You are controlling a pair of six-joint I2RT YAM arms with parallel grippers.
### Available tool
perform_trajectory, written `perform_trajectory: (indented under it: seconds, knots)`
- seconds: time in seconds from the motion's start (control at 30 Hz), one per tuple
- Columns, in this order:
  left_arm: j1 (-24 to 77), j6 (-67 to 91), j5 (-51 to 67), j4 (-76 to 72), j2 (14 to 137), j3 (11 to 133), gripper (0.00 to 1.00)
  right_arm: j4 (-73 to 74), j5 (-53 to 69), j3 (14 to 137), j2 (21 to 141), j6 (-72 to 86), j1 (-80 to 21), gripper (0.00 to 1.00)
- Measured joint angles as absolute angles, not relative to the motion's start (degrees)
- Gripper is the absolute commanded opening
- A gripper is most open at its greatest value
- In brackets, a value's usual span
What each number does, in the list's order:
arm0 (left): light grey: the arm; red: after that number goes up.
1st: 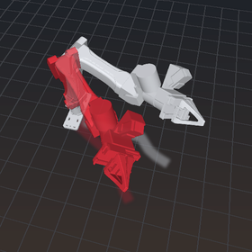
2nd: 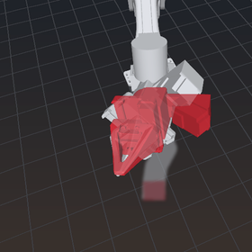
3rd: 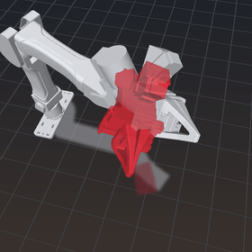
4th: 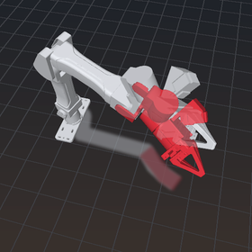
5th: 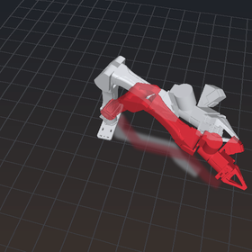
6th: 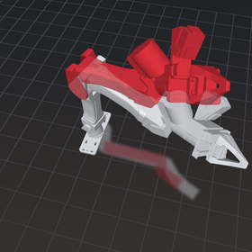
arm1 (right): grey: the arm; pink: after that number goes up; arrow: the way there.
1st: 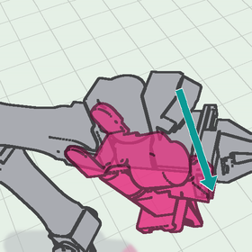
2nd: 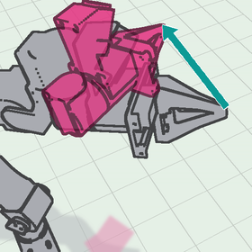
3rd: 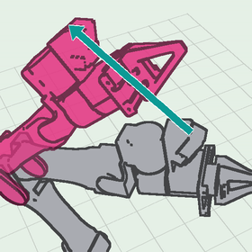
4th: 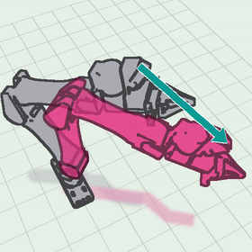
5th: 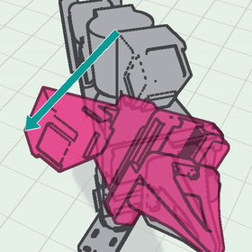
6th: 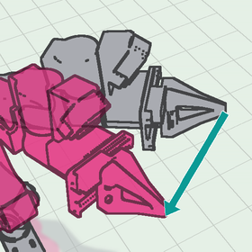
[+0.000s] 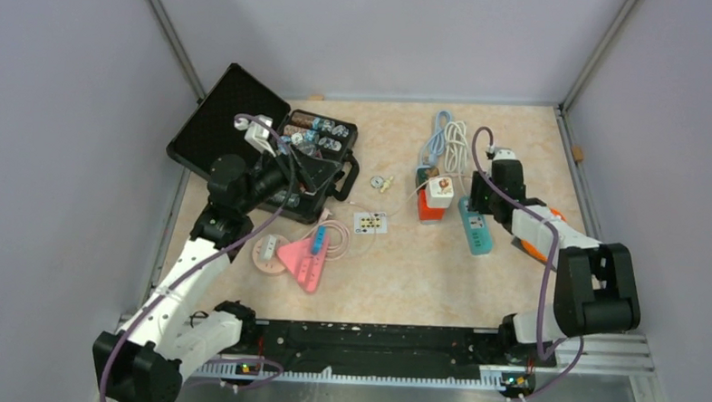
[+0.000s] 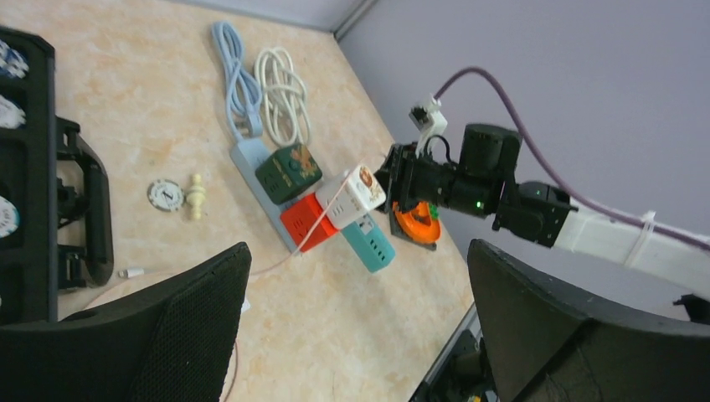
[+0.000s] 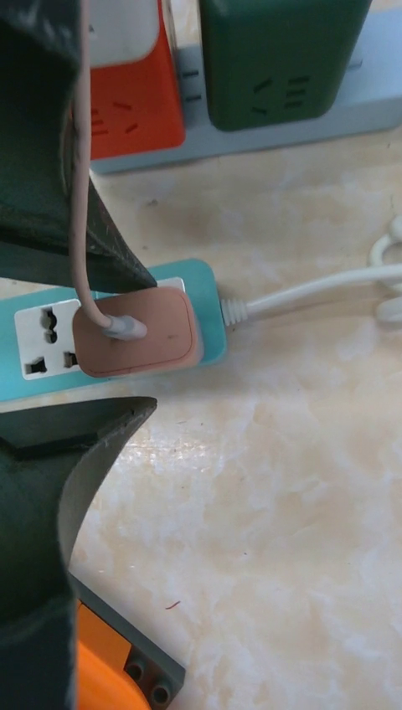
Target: Pull the plug off the socket
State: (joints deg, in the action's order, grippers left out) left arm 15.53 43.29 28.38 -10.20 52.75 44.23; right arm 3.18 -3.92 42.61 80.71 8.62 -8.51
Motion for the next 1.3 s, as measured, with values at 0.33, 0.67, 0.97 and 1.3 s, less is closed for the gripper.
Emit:
perform_trajectory:
  seconds: [0.33,0.67,0.97,1.3]
  knots:
    - [27.3,40.9,24.3,-5.5,59.4,45.9,0.99,9.3,-7.1,44.7,82.1,13.1,-8.8,0.16]
    - [41.9,41.6,19.1,-7.2,70.0,50.7,0.99,15.1,-13.5,41.1,76.5,25.2,-14.2,0.33]
    - [54.3,38.5,13.2,-6.0,88.9,60.9,0.84,16.5,-15.8,39.7,74.9,26.6,-14.6,0.58]
    - [57.8,38.8,4.8,-10.0,103.4,64.1,0.65,13.0,-13.7,38.6,73.8,22.5,-14.6,0.3]
